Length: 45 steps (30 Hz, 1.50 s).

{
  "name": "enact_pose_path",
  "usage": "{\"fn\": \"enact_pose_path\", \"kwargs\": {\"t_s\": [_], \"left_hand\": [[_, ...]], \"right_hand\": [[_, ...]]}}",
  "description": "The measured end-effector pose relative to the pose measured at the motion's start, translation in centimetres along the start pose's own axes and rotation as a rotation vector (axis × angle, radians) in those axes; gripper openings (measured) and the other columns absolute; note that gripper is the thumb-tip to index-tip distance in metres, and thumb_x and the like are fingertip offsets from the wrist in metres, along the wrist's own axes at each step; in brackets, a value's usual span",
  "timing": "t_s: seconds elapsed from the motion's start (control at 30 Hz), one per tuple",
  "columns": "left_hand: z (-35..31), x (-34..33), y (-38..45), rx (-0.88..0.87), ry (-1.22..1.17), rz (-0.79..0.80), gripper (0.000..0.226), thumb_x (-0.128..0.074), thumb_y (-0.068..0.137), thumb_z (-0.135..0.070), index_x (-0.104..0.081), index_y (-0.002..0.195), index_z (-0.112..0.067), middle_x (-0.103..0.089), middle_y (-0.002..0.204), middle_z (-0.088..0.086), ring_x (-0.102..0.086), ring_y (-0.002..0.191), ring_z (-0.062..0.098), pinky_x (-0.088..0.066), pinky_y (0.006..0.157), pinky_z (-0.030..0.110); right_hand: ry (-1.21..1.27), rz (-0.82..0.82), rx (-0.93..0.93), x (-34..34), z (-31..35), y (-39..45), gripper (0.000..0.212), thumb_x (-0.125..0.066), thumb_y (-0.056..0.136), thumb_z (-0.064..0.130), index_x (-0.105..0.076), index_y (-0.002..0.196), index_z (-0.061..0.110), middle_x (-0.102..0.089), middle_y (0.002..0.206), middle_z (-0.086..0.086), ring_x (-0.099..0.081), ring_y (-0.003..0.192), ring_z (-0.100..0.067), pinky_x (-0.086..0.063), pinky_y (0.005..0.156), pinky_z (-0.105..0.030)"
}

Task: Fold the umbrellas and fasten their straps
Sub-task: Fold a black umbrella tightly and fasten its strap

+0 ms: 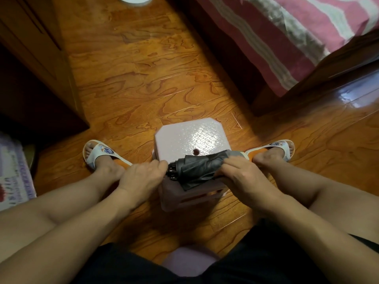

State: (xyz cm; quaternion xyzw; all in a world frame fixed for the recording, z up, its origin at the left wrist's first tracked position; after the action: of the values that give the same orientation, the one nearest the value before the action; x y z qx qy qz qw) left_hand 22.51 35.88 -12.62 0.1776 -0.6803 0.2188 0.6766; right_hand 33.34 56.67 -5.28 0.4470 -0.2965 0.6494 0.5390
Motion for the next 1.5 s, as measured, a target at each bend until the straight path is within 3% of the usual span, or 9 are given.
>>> {"fn": "enact_pose_path", "kwargs": {"t_s": [0.23, 0.43, 0.53, 0.67, 0.83, 0.93, 1.07, 1.2, 1.5], "left_hand": [[0.3, -0.3, 0.8, -0.065, 0.092, -0.178, 0.007, -0.044, 0.093, -0.008, -0.048, 0.089, -0.013, -0.052, 0.072, 0.008, -0.055, 0.055, 0.026, -0.043, 0.043, 0.033], [1.3, -2.3, 0.1, 0.042, -0.202, 0.124, 0.031, -0.042, 0.101, -0.048, -0.05, 0.113, -0.021, -0.058, 0.099, 0.0, -0.059, 0.088, 0.022, -0.05, 0.072, 0.039], [2.5, -2.8, 0.5, 0.062, -0.392, 0.349, 0.034, -0.052, 0.101, -0.049, -0.048, 0.121, -0.023, -0.059, 0.114, 0.0, -0.059, 0.102, 0.021, -0.05, 0.084, 0.038], [3.3, -3.1, 0.5, 0.068, -0.301, 0.499, 0.028, -0.064, 0.094, -0.031, -0.044, 0.112, -0.028, -0.065, 0.103, -0.002, -0.064, 0.09, 0.02, -0.056, 0.078, 0.043], [3.3, -1.1, 1.3, 0.001, 0.106, 0.154, 0.03, -0.07, 0.08, -0.003, -0.048, 0.098, -0.013, -0.06, 0.073, 0.01, -0.063, 0.056, 0.031, -0.045, 0.045, 0.036], [3.4, 0.1, 1.9, -0.082, 0.136, -0.029, 0.015, -0.046, 0.082, 0.003, -0.049, 0.092, -0.007, -0.054, 0.067, 0.015, -0.059, 0.051, 0.03, -0.051, 0.045, 0.038], [3.6, -0.1, 1.9, -0.112, 0.162, -0.101, 0.032, -0.02, 0.085, -0.003, -0.051, 0.095, -0.006, -0.054, 0.069, 0.016, -0.059, 0.053, 0.031, -0.053, 0.049, 0.043], [3.7, -1.7, 1.6, -0.034, 0.157, -0.114, 0.012, -0.039, 0.089, 0.001, -0.042, 0.097, -0.008, -0.053, 0.071, 0.017, -0.059, 0.055, 0.033, -0.051, 0.047, 0.045], [4.1, -3.0, 1.6, 0.01, 0.168, -0.059, 0.042, -0.074, 0.079, 0.003, -0.04, 0.1, -0.01, -0.055, 0.073, 0.015, -0.059, 0.056, 0.033, -0.049, 0.048, 0.043]], "right_hand": [[0.286, 0.011, -0.342, -2.1, -5.2, 2.8, 0.01, -0.067, 0.094, 0.012, -0.065, 0.1, 0.02, -0.065, 0.102, 0.001, -0.058, 0.095, -0.018, -0.051, 0.085, -0.044], [0.318, -0.023, -0.362, -3.4, -5.9, 3.4, 0.008, -0.069, 0.093, 0.011, -0.064, 0.094, 0.017, -0.062, 0.095, 0.0, -0.056, 0.089, -0.018, -0.05, 0.077, -0.04], [0.341, -0.011, -0.347, -3.3, -5.8, 3.5, 0.014, -0.069, 0.094, 0.012, -0.061, 0.092, 0.023, -0.063, 0.093, 0.002, -0.056, 0.087, -0.016, -0.046, 0.074, -0.034], [0.393, -0.067, -0.302, -3.4, -4.6, 3.7, 0.012, -0.067, 0.093, 0.013, -0.063, 0.092, 0.024, -0.064, 0.091, 0.003, -0.061, 0.087, -0.015, -0.048, 0.074, -0.027], [0.545, -0.226, -0.44, -2.9, -4.7, 2.5, 0.007, -0.069, 0.092, 0.006, -0.067, 0.089, 0.012, -0.066, 0.087, -0.002, -0.061, 0.084, -0.016, -0.048, 0.073, -0.029], [0.527, -0.144, -0.456, -2.6, -5.0, 2.8, 0.01, -0.071, 0.092, 0.005, -0.067, 0.092, 0.015, -0.066, 0.09, 0.001, -0.062, 0.088, -0.016, -0.051, 0.077, -0.031], [0.294, -0.1, -0.418, -2.5, -5.3, 4.6, 0.008, -0.072, 0.091, 0.014, -0.071, 0.095, 0.022, -0.063, 0.092, 0.01, -0.059, 0.09, -0.014, -0.049, 0.078, -0.033], [0.252, -0.083, -0.588, -3.2, -5.7, 5.5, 0.009, -0.069, 0.095, 0.026, -0.076, 0.101, 0.027, -0.07, 0.098, 0.009, -0.06, 0.095, -0.014, -0.044, 0.076, -0.03], [0.21, 0.105, -0.701, -3.9, -6.5, 7.6, 0.012, -0.071, 0.095, 0.028, -0.08, 0.101, 0.025, -0.074, 0.104, 0.004, -0.062, 0.098, -0.017, -0.048, 0.081, -0.032]]}}
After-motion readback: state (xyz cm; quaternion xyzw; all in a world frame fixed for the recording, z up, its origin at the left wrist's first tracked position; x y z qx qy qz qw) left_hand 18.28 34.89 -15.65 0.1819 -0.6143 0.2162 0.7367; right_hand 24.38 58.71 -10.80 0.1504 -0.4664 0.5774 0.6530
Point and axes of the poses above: each hand's wrist, its own y-axis towards the middle knuckle, its own x-axis out of the back of the hand, z = x × y, the point moved 6 cm from there along y, towards the middle knuckle
